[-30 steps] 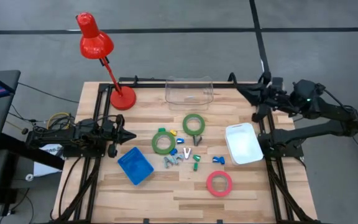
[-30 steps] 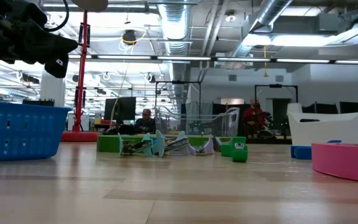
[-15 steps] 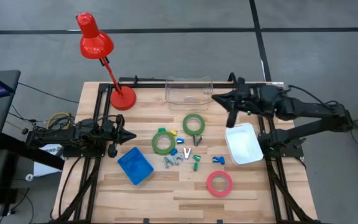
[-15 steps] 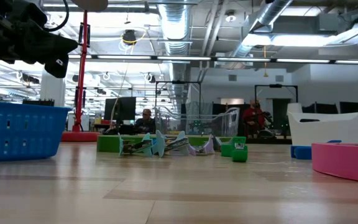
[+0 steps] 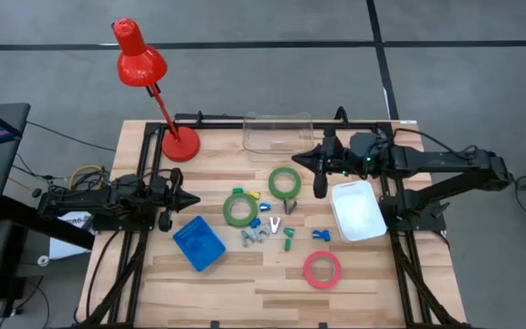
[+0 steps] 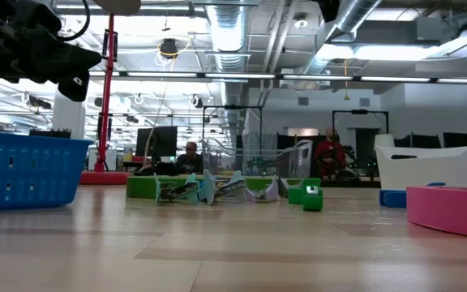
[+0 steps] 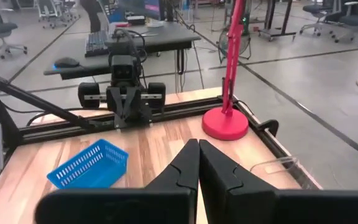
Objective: Pick and place Stapler, Stapler remover, tape
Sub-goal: Put the right green tape into the transparent bin
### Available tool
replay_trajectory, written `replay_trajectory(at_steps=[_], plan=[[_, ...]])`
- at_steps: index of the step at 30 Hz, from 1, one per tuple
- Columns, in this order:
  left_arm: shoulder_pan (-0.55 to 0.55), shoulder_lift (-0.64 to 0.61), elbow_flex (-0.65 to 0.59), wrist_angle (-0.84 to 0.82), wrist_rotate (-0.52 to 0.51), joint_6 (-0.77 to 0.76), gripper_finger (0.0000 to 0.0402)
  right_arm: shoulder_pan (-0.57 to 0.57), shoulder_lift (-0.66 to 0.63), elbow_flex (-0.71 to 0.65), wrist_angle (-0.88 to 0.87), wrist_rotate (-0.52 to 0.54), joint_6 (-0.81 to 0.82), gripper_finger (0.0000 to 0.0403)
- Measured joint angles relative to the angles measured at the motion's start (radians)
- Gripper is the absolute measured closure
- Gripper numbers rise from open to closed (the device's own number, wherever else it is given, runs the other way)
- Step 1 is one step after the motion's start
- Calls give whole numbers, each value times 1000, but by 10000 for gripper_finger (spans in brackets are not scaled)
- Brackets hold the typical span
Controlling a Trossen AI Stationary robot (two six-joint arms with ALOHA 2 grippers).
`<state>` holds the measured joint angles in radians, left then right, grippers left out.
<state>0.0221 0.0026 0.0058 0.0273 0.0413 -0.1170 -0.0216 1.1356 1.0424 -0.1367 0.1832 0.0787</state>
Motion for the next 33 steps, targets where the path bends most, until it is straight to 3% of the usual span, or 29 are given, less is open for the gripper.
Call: replay_trajectory(at_steps=[7, 16, 22, 33], plan=[[0, 0, 0, 0, 0, 0, 394, -16, -7, 7, -17, -34, 9, 403], [0, 0, 0, 0, 0, 0, 394, -130, -9, 154, -185, -142, 24, 403], [0, 0, 0, 0, 0, 0, 394, -206, -8, 198, -314, -210, -51, 403], [0, 0, 0, 0, 0, 0, 394, -263, 70, 198, -395, -265, -122, 403]])
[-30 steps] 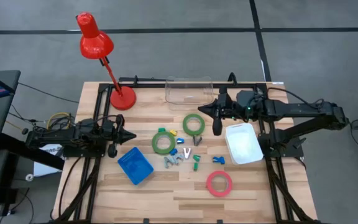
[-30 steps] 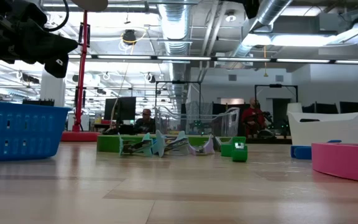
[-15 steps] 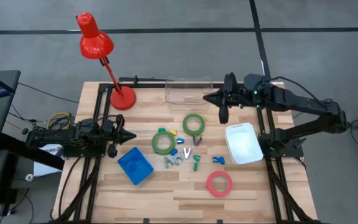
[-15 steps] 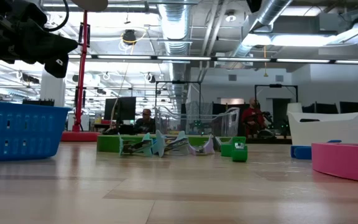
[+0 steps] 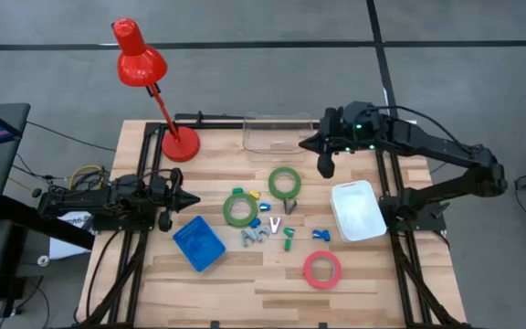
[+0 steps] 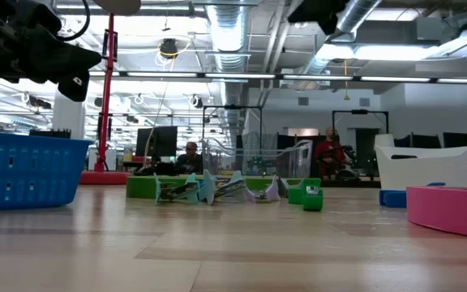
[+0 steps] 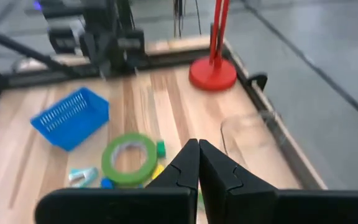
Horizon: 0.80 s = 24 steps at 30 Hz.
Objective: Pick and place Stapler, Stapler remover, tape
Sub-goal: Put the right green tape into the transparent bin
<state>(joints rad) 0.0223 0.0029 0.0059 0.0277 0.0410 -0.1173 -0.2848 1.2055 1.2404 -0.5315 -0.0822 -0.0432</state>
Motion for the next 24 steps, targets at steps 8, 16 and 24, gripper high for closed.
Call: replay_trajectory(at_steps=[8, 16, 24], plan=[[0, 0, 0, 2, 0, 0, 394, 2, 100, 0, -109, 0, -72, 403], [0, 0, 0, 3, 0, 0, 394, 10, 214, -1, -178, -1, -98, 403], [0, 0, 0, 4, 0, 0, 394, 47, 303, 2, -176, -7, -98, 403]])
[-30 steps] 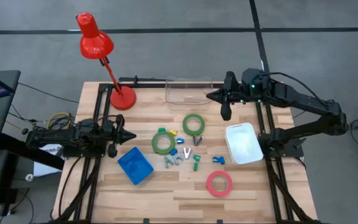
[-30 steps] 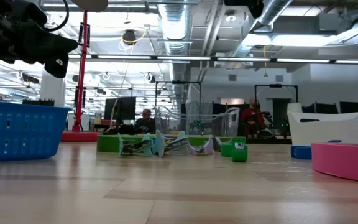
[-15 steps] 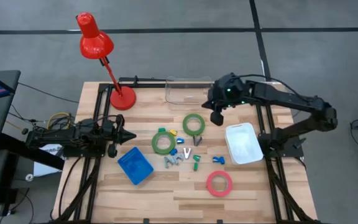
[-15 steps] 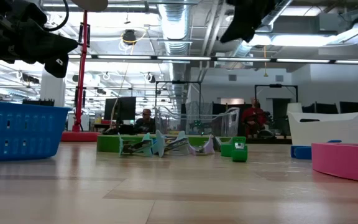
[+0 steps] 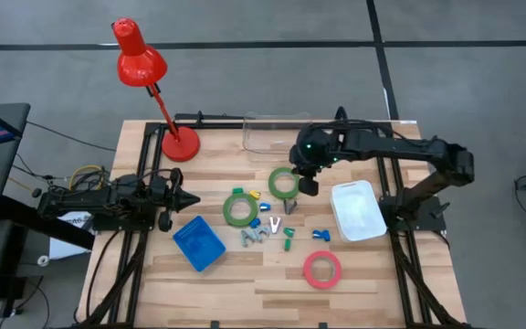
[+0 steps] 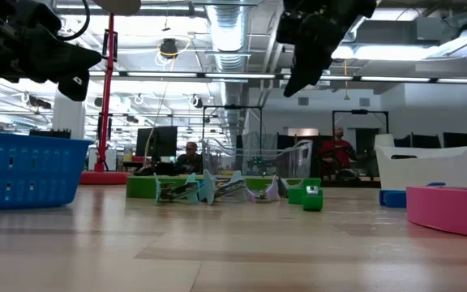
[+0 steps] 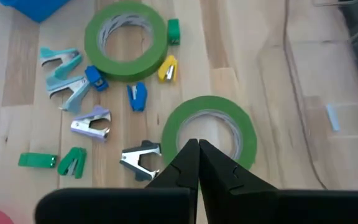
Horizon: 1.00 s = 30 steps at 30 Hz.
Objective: Pick and place Stapler, Stapler remover, tape
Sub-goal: Put the right green tape into the transparent bin
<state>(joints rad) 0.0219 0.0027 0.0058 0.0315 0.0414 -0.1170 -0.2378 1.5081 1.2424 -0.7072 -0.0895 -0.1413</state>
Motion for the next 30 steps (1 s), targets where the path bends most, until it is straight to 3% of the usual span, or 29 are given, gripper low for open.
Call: replay_trajectory(at_steps=[15, 30], plan=[[0, 0, 0, 3, 0, 0, 394, 84, 214, 246, -174, -3, 3, 394], [0, 0, 0, 16, 0, 0, 394, 111, 350, 283, -183, -14, 94, 204]])
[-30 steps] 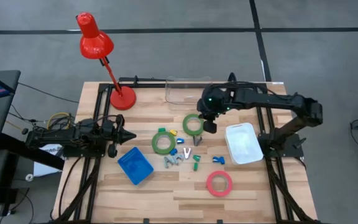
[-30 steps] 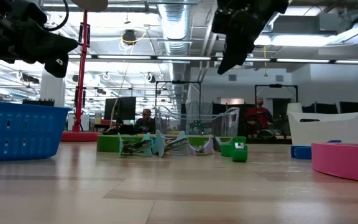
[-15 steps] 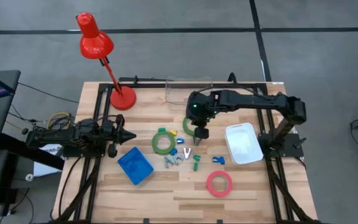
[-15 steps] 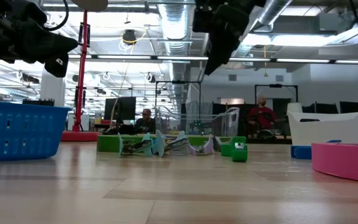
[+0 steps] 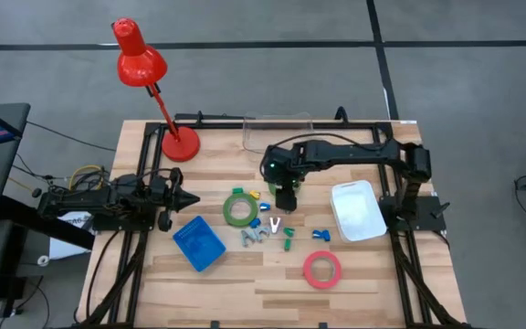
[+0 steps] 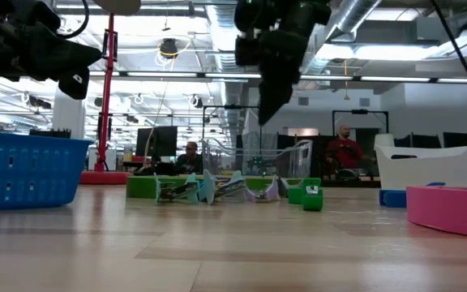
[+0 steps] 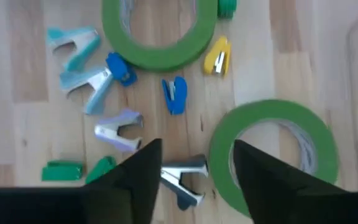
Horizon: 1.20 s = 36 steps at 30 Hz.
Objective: Pick and place Stapler, Stapler remover, tape
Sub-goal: Put the right green tape into the transparent bin
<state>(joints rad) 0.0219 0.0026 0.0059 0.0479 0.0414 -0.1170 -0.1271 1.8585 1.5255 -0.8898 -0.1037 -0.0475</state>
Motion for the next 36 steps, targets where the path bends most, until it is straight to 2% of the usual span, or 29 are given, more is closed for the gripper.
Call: replay_trajectory(at_steps=[4, 8, 24, 36], plan=[[0, 1, 0, 5, 0, 0, 394, 2, 26, 3, 14, 0, -1, 162], [0, 13, -1, 7, 0, 0, 394, 0, 63, 0, 10, 0, 18, 143], [0, 70, 0, 23, 0, 0, 394, -37, 80, 1, 39, 0, 48, 142], [0, 72, 0, 26, 0, 0, 394, -49, 109, -2, 92, 65, 75, 142]])
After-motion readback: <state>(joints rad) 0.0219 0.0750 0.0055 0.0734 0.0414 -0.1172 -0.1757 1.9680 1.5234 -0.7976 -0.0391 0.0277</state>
